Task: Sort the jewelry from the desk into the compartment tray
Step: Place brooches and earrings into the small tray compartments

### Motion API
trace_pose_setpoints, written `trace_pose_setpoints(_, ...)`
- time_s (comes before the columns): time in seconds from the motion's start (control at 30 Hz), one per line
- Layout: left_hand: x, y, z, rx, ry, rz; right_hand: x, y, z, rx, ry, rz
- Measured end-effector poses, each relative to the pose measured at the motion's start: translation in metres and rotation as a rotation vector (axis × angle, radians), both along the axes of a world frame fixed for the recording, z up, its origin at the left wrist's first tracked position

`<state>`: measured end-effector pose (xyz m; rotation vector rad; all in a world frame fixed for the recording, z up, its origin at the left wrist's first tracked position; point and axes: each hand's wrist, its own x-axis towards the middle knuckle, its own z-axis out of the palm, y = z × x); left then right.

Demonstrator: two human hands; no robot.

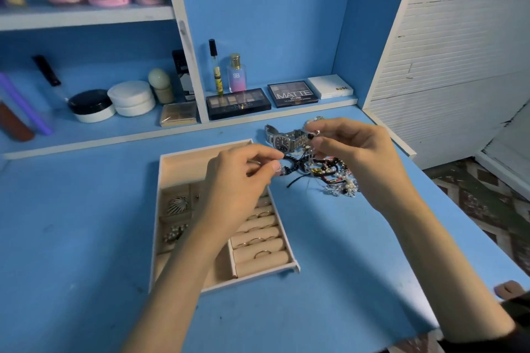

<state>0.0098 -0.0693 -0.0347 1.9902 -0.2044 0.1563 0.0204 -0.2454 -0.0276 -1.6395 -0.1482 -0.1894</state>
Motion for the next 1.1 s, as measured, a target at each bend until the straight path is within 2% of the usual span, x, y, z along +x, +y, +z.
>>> trace_pose_setpoints(0.13, -0.004, 0.017, 0.005, -0.085, -0.01, 0.03, 0.0, 0.015, 0.006, 0.006, -0.036, 0.024)
trace_pose_setpoints(0.23, -0.006, 0.026, 0.003, -0.119, 0.001, 0.043, 0.001, 0.024, 0.008, -0.069, -0.066, -0.009)
trace_pose_setpoints(0.43, -0.009, 0.032, 0.0, -0.102, 0.0, 0.046, 0.002, 0.034, 0.014, -0.121, -0.103, -0.026)
trace_pose_setpoints(0.67, -0.01, 0.026, 0.001, -0.155, 0.028, 0.03, 0.003, 0.033, 0.028, -0.086, -0.129, -0.028)
trace_pose_setpoints(0.9, -0.012, 0.036, -0.001, -0.149, -0.008, 0.046, -0.001, 0.041, 0.018, -0.016, -0.044, 0.057)
trace_pose_setpoints(1.1, -0.021, 0.069, -0.005, -0.229, -0.031, 0.137, -0.007, 0.065, 0.008, 0.02, 0.0, 0.131)
